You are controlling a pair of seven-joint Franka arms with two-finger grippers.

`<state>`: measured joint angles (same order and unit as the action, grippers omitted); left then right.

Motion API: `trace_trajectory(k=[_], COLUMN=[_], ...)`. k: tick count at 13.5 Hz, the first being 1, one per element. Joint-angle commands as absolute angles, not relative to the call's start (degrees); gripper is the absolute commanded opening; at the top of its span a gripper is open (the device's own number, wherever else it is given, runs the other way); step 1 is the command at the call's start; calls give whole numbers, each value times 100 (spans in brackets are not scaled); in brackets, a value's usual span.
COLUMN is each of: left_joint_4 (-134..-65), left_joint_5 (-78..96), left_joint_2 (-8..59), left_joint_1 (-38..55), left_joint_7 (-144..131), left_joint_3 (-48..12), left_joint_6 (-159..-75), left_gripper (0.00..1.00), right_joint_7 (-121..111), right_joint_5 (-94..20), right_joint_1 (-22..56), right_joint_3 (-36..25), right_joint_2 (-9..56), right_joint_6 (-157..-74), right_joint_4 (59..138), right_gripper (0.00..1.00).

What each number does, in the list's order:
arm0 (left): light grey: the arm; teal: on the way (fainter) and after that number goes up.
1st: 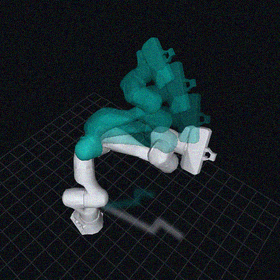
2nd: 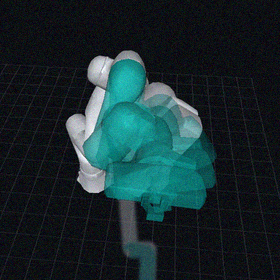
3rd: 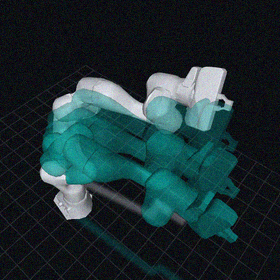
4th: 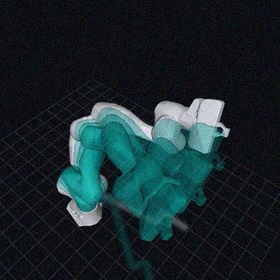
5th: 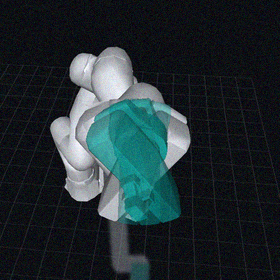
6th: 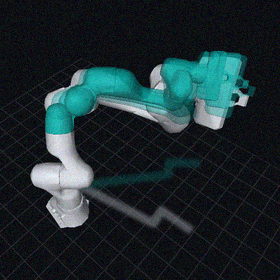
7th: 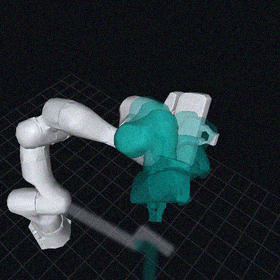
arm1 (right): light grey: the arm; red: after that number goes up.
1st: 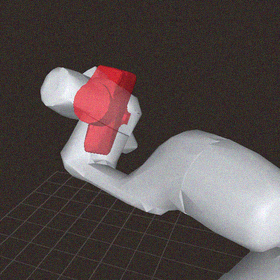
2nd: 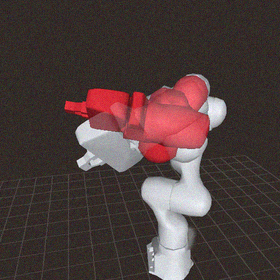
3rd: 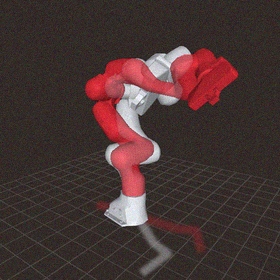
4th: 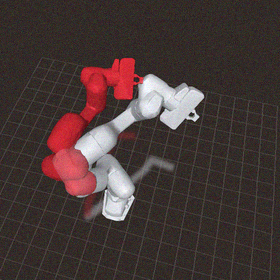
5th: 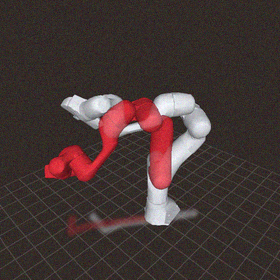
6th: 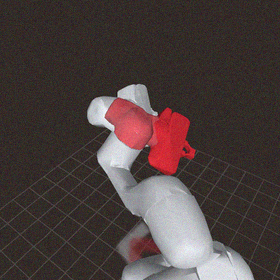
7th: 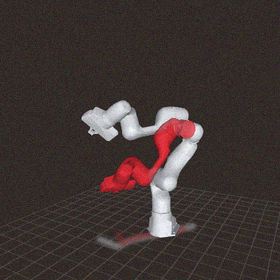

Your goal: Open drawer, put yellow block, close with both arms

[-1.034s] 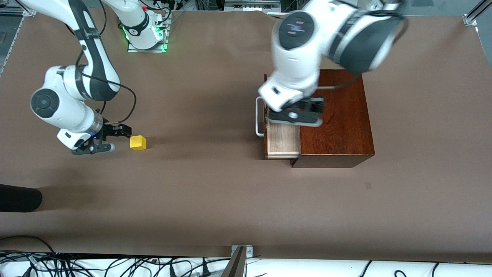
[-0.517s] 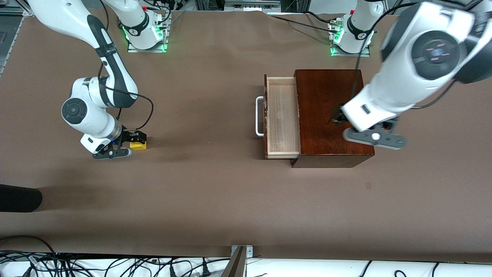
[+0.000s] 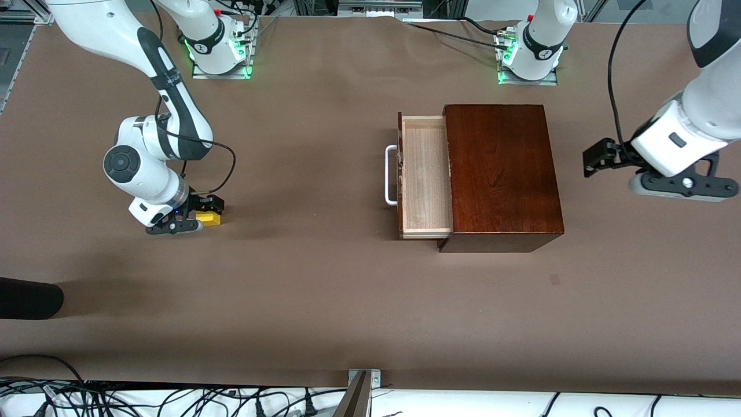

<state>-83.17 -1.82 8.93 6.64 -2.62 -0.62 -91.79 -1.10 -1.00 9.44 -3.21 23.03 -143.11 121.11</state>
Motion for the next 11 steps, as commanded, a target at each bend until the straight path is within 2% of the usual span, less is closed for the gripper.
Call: trace_trajectory(k=[1, 2, 4, 5, 7, 8, 9, 11], left_joint_4=[-9903, -9905, -9739, -9669, -9650, -9633, -9607, -9563], left_joint_5=[-114, -114, -114, -114, -114, -106, -114, -114], left_joint_2=[-402, -317, -168, -150, -149, -141, -115, -97], left_joint_1=[756, 686, 589, 580, 580, 571, 571, 571], left_joint_7=[-176, -167, -132, -175, -141, -115, -106, -97], left_joint_3=[158, 150, 149, 132, 132, 141, 149, 149], left_joint_6=[-10193, -10169, -9994, -9915, -9738, -9738, -9738, -9738], left_gripper=[100, 100, 100, 100, 100, 100, 100, 100], right_joint_7=[-88, -88, -97, -97, -140, -175, -184, -211], right_joint_5=[-193, -193, -193, -193, -193, -185, -185, -167], right_joint_1=[949, 949, 949, 949, 949, 949, 949, 949], right_joint_3=[-316, -325, -325, -316, -325, -325, -325, -316], right_joint_2=[2320, 2373, 2434, 2443, 2435, 2426, 2391, 2268], right_joint_6=[-14703, -14809, -14950, -14941, -14907, -14898, -14845, -14556], right_joint_4=[12348, 12401, 12463, 12454, 12393, 12323, 12287, 12130], right_gripper=[100, 97, 80, 64, 21, 5, 0, 0])
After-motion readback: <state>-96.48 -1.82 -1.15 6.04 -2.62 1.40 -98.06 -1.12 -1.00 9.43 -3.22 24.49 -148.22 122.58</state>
